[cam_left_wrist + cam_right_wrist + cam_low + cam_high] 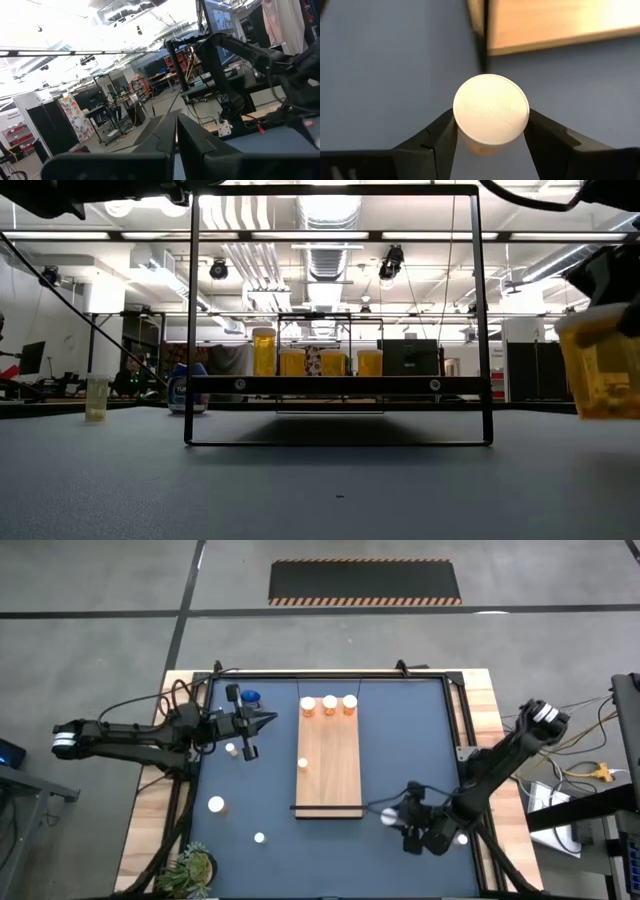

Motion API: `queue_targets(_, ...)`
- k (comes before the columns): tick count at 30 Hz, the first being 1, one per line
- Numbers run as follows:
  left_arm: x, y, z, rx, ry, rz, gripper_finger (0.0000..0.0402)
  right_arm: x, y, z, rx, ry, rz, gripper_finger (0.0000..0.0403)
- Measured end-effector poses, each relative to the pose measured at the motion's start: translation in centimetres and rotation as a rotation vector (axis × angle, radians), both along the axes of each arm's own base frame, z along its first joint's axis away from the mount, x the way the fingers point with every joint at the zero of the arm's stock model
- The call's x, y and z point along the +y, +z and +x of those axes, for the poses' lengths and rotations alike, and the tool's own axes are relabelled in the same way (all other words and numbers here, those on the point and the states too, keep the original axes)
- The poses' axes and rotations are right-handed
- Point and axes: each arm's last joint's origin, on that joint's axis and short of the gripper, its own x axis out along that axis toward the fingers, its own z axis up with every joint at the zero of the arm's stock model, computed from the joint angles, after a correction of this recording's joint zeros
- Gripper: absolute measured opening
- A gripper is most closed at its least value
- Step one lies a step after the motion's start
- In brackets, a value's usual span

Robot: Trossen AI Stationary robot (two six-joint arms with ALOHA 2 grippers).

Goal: Pick and place medicine bottles onto shelf by color
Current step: Put the big orange pill bottle on the shelf aligned with the big orange pill bottles

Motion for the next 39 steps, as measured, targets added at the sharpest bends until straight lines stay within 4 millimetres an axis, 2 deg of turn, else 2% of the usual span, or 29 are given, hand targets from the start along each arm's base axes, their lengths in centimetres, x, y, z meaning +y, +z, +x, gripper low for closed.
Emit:
queue_targets(4,0.0,0.0,0.0,0.003,0.0,0.0,0.0,-2.1,2.1,-0.7,-0.025,-0.096,0.017,0.0196)
queue_targets(10,0.0,-0.1,0.0,0.006,0.0,0.001,0.0,-6.1,5.2,-0.3,-0.105,-0.207,0.049,0.0196)
queue_targets(16,0.0,-0.2,0.0,0.019,0.013,0.046,0.0,-10.7,7.4,0.6,-0.179,-0.289,0.035,0.0196)
queue_targets(19,0.0,-0.2,0.0,0.022,0.019,0.066,0.0,-12.9,8.1,1.6,-0.222,-0.292,0.038,0.0196)
queue_targets(24,0.0,-0.2,0.0,0.025,0.022,0.079,0.0,-16.2,8.8,3.9,-0.326,-0.249,0.083,0.0196)
queue_targets(30,0.0,-0.7,0.1,0.068,0.023,0.082,0.0,-19.6,8.4,6.2,-0.409,-0.198,0.112,0.0196)
queue_targets(35,0.0,-0.7,0.1,0.074,0.042,0.15,0.0,-21.5,7.8,7.7,-0.417,-0.193,0.108,0.0196)
queue_targets(39,0.1,-0.3,-0.2,0.045,0.077,0.178,0.0,-22.3,8.5,9.8,-0.396,-0.162,0.054,0.0196)
